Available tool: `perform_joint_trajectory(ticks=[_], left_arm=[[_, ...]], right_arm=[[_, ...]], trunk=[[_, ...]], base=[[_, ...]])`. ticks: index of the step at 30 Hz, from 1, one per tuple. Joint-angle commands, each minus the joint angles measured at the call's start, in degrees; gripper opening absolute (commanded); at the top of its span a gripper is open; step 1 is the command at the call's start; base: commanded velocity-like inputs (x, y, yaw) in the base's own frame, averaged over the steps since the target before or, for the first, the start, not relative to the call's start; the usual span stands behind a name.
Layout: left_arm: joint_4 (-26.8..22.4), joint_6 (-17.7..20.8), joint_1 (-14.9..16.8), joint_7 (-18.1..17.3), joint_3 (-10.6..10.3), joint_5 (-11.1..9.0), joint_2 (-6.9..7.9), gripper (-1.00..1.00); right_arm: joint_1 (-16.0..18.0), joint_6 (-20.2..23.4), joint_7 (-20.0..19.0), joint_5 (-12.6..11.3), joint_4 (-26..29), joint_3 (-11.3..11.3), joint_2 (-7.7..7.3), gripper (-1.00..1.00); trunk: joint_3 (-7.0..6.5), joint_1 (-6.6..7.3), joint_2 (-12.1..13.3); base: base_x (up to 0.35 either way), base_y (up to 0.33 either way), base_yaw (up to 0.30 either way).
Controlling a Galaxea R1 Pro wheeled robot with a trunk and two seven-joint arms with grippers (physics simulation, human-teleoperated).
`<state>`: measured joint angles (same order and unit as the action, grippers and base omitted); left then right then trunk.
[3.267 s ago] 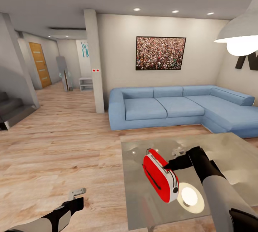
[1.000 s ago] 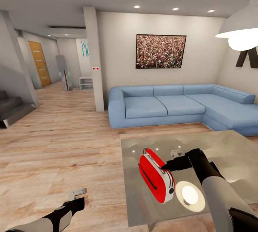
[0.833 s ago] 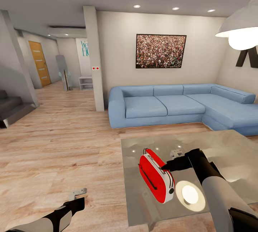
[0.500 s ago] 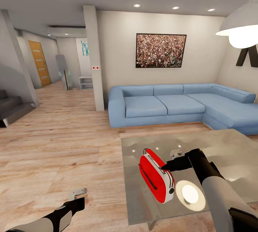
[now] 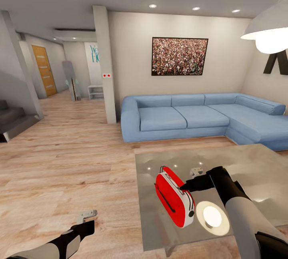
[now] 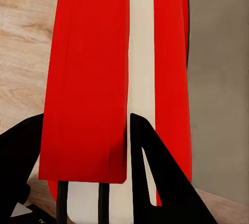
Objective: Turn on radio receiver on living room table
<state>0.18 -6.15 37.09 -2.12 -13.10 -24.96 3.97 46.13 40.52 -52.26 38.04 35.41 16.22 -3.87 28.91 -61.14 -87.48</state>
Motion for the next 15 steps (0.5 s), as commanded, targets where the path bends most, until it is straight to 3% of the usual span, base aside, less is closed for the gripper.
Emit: perform_joint_trajectory(ticks=[1,15], left_arm=[[0.0,0.0,0.0,0.0,0.0,0.0,0.0,-1.0],[0.01,0.0,0.0,0.01,0.0,0.0,-0.02,-1.0]], right_arm=[[0.02,0.08,-0.04,-0.34,0.01,0.04,0.0,-1.0],[0.04,0.08,-0.03,-0.16,-0.23,0.04,0.0,-1.0]], trunk=[[0.18,-0.22,-0.42],[2.69,-3.3,-6.03]], base=[[0.0,0.0,0.0],[0.0,0.0,0.0]])
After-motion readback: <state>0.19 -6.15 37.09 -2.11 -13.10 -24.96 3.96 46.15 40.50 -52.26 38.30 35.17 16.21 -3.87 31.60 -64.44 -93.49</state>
